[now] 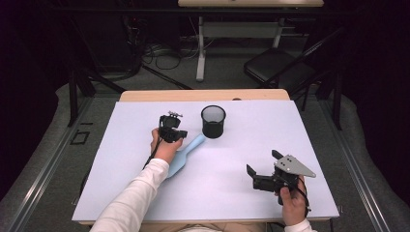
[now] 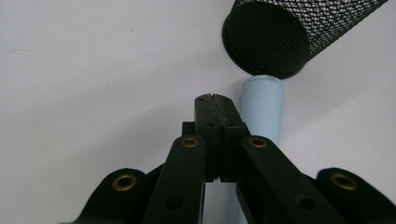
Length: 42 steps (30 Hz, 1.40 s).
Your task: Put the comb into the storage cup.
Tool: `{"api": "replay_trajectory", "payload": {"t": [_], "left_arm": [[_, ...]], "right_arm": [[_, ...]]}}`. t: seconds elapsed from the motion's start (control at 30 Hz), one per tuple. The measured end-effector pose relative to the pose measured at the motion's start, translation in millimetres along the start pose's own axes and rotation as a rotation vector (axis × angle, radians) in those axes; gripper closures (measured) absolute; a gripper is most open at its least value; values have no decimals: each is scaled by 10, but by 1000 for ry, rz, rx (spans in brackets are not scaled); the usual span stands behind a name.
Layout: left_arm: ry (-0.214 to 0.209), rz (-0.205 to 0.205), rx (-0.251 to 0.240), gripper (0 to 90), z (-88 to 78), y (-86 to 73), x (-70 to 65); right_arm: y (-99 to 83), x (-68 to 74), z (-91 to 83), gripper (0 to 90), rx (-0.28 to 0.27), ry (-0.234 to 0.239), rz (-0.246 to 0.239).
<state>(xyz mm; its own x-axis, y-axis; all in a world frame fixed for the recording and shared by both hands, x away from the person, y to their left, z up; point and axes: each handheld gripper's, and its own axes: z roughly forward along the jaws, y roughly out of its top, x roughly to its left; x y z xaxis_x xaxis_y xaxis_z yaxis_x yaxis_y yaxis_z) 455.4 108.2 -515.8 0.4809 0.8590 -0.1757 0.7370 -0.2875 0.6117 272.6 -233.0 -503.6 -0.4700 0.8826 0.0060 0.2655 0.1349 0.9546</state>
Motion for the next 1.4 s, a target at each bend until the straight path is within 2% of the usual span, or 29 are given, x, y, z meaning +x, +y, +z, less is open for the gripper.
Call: {"api": "replay_trajectory", "payload": {"t": [0.1,0.33,0.9,1.4], "left_arm": [[9,10,7,900,19,3,-4],[16,-8,41,900,116,5,-3],[13,-30,70,900,212,27,-13],[9,-4,107,900,263,70,-102]], "right_arm": [[0,-6,-3,0,0,-3,3],[-4,-18,-3,0,2,-12,11],[-13,-35,4,0,8,-3,23],[-13,-41,0,0,12,2,21]]}}
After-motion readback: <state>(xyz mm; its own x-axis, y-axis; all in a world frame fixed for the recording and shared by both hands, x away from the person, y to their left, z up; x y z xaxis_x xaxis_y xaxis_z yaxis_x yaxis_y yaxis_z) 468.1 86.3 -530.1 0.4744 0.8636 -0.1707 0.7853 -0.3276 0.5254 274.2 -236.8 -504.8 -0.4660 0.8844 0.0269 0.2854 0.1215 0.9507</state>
